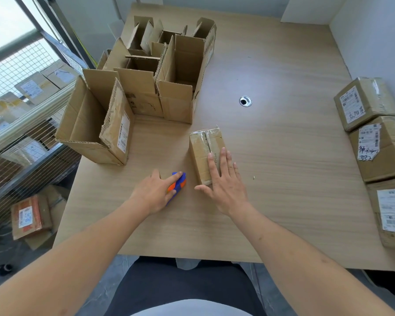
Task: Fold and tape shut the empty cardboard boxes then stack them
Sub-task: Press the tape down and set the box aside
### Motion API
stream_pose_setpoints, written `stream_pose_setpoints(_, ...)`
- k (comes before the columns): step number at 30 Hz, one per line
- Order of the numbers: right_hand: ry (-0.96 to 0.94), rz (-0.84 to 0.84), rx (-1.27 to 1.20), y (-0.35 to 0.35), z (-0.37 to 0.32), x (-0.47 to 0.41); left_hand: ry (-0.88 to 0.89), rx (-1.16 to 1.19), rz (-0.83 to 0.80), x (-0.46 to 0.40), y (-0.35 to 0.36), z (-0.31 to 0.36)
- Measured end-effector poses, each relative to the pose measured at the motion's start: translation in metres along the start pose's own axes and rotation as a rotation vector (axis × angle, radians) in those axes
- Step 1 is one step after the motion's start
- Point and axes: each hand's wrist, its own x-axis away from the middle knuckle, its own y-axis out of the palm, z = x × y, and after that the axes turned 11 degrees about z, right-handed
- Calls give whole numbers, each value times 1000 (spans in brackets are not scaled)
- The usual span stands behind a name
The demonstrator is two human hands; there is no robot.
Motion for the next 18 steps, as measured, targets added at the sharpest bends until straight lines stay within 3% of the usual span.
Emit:
stream_pose_setpoints(3,-7,-25,-17,-7,2,1,92,70,189,-3,-10,8)
stream_pose_setpoints(9,-22,-157,-149,-32,14,0,449,182,493,-14,-18,38)
stream_pose_setpoints(12,-30,-158,-244,-38,22,2,522,207,484,-17,-13,53)
stream_pose_setpoints(18,-65,-72,-451,-34,49,7,362,387,430,-17,-3,57)
